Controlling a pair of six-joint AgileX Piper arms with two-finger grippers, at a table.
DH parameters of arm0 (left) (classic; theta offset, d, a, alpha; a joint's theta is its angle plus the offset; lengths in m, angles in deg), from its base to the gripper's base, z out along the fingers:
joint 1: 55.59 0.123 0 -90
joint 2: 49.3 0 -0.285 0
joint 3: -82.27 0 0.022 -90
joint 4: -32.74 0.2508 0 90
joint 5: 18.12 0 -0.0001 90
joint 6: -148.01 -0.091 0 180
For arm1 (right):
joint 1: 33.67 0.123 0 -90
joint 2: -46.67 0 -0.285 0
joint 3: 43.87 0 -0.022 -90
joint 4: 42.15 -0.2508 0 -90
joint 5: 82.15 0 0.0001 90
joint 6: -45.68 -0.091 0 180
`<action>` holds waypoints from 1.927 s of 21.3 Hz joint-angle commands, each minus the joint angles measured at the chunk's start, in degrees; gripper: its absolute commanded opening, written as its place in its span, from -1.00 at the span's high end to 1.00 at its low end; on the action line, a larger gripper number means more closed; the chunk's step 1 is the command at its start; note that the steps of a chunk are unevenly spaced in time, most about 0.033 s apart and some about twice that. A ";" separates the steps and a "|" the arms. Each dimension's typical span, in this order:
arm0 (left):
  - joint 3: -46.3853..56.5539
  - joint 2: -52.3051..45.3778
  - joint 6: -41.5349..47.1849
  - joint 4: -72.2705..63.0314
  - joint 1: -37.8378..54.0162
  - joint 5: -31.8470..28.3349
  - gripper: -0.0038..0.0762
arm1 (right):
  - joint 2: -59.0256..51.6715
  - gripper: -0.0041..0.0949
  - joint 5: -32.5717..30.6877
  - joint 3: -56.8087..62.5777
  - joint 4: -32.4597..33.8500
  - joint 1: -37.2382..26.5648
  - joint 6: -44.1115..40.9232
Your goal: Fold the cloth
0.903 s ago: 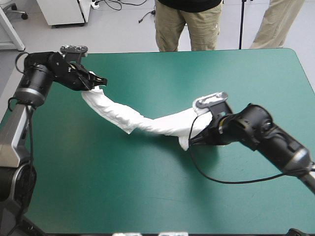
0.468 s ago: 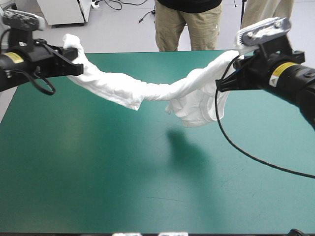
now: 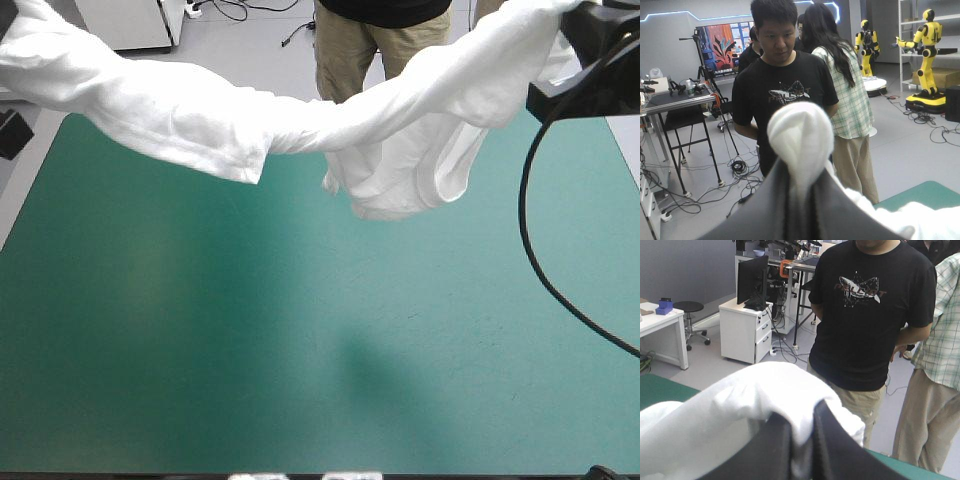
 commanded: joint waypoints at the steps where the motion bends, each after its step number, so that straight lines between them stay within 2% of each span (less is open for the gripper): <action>1: 1.43 -2.83 0.36 6.78 -4.73 -0.35 0.93 | -1.73 0.95 -3.98 -1.11 0.12 -0.35 0.29; 4: 9.77 -7.94 3.21 18.54 -14.17 2.81 0.93 | -5.29 0.95 -5.62 2.66 -1.19 -0.35 0.28; 7: 17.24 -10.17 9.23 28.22 -19.33 9.64 0.93 | -9.04 0.95 -5.62 10.51 -1.19 -0.35 -2.69; 8: 23.00 -11.06 13.80 32.62 -20.54 13.03 0.93 | -11.70 0.95 -5.62 17.78 -1.57 -0.35 -5.92; 9: 28.68 -11.64 15.83 33.04 -20.53 12.84 0.93 | -14.34 0.95 -5.27 26.86 -1.97 -0.35 -8.93; 10: 32.14 -11.77 16.65 33.02 -20.53 11.42 0.93 | -15.42 0.95 -4.84 31.44 -1.85 -0.35 -10.43; 12: 43.46 -11.98 20.87 34.10 -20.53 4.20 0.93 | -17.04 0.95 0.06 43.50 -1.61 -0.35 -15.83; 13: 50.47 -11.40 24.20 35.07 -20.53 -2.25 0.93 | -16.84 0.95 5.10 50.69 -1.45 -0.35 -17.43; 14: 54.02 -10.59 25.95 35.90 -20.53 -5.18 0.93 | -16.42 0.95 7.47 53.18 -1.35 -0.35 -18.06; 15: 59.28 -8.10 28.65 38.20 -20.53 -9.43 0.93 | -14.46 0.95 13.27 58.80 -0.95 -0.35 -19.10; 17: 64.03 -2.03 32.03 43.00 -20.14 -12.07 0.93 | -8.84 0.95 18.80 62.34 -0.04 -0.47 -21.81; 21: 63.41 12.44 32.28 43.92 -14.69 -17.03 0.93 | 5.81 0.95 23.73 60.58 -1.08 -5.11 -23.39; 24: 61.15 19.15 32.28 43.92 -10.70 -18.43 0.93 | 14.93 0.95 24.06 56.29 -4.20 -9.60 -21.49; 33: 60.45 24.92 33.38 40.08 -3.83 -27.59 0.93 | 26.13 0.95 24.14 47.97 -6.68 -16.68 -14.38; 36: 60.45 26.33 33.38 38.77 -3.15 -29.95 0.93 | 28.65 0.92 23.10 45.64 -10.38 -18.30 -11.45; 38: 60.45 26.98 33.38 38.26 -3.15 -29.84 0.89 | 29.63 0.65 22.63 45.05 -12.66 -18.71 -7.69; 39: 60.45 26.96 30.95 37.69 -3.37 -28.84 0.72 | 30.21 0.32 21.91 44.78 -13.55 -18.71 -5.55; 40: 60.45 26.96 29.24 36.92 -3.37 -28.20 0.62 | 30.45 0.16 21.82 44.53 -13.98 -18.71 -5.08; 41: 60.18 26.67 25.11 35.27 -3.37 -26.24 0.33 | 30.54 -0.21 21.44 44.31 -14.22 -18.71 -5.43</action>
